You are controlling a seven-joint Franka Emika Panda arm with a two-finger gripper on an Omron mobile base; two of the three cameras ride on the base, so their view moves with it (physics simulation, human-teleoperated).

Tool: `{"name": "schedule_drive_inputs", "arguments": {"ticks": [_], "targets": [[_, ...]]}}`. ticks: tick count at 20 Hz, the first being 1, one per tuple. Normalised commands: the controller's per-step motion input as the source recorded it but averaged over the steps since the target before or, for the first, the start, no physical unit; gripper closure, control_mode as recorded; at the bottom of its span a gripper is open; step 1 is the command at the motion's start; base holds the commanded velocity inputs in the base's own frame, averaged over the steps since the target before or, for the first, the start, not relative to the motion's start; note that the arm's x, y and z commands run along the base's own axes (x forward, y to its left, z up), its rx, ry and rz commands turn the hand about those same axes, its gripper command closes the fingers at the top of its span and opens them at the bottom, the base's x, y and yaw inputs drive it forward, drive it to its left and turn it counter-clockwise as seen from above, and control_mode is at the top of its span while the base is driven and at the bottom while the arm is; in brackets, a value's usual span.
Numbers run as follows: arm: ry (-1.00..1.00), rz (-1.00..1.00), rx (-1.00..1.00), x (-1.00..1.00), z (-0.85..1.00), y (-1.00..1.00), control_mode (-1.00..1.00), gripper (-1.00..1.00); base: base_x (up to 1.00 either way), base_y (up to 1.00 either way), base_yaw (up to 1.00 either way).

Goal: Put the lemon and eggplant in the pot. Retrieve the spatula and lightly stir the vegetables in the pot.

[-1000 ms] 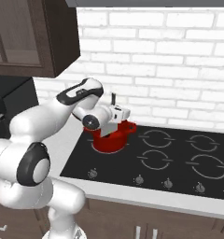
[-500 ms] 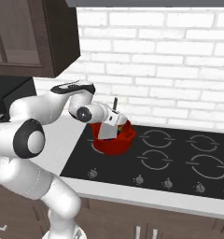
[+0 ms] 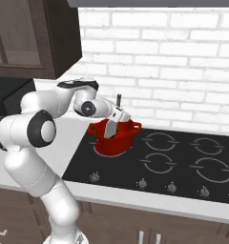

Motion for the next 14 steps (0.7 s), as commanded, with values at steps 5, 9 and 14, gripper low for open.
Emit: {"name": "schedule_drive_inputs", "arguments": {"ticks": [5, 9, 14], "targets": [[-0.11, 0.00, 0.01, -0.28, 0.09, 0.00, -1.00, 1.00, 0.00, 0.00, 0.00], [-0.16, 0.00, 0.06, 0.00, 0.73, -0.12, -1.00, 1.00, 0.00, 0.00, 0.00], [-0.06, -0.05, 0.01, 0.12, 0.25, -0.36, -1.00, 1.00, 0.00, 0.00, 0.00]]}}
